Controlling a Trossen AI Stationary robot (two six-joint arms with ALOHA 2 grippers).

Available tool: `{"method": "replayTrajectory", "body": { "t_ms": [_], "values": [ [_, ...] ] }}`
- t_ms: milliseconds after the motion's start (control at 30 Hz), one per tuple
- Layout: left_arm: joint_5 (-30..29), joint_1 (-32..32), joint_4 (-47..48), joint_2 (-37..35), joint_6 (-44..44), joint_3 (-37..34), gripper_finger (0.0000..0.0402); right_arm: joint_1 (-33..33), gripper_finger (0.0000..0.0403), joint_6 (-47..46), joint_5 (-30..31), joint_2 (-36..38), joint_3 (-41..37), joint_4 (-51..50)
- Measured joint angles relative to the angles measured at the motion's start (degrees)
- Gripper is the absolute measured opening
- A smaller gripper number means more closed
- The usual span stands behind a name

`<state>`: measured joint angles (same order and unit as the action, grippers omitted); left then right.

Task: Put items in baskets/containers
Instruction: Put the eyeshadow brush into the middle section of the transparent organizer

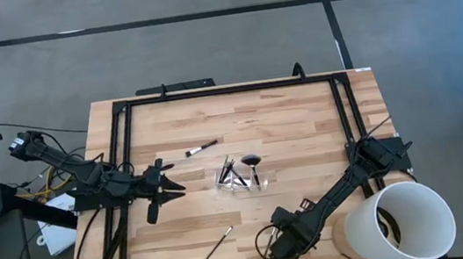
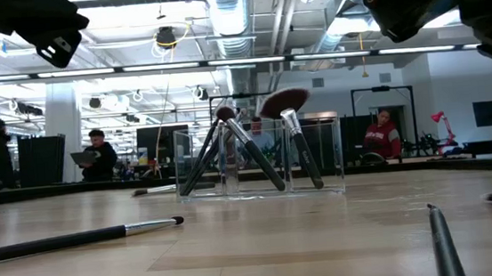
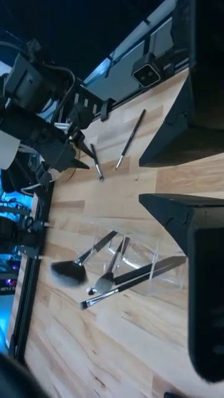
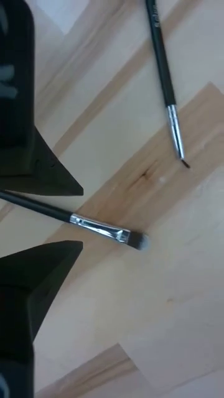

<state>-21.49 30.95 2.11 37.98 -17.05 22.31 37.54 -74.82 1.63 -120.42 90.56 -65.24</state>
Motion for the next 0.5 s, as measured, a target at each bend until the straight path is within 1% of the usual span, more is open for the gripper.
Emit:
{"method": "replayTrajectory", "body": {
  "t_ms": [67, 200, 500],
  "values": [
    [-1.2, 1.2, 0.0, 0.0, -0.2, 0.0, 0.0076, 0.3, 0.0119, -0.8, 0.0, 0.0, 0.0, 0.1],
    [-1.5, 2.7, 0.0, 0.0, -0.4, 0.0, 0.0076, 0.9, 0.0122, -1.7, -0.2, 0.0, 0.0, 1.3],
    [-2.5, 3.2, -0.1, 0.0, -1.3, -0.1, 0.0076, 1.0, 0.0121, -1.7, -0.2, 0.0, 0.0, 1.0]
  ]
}}
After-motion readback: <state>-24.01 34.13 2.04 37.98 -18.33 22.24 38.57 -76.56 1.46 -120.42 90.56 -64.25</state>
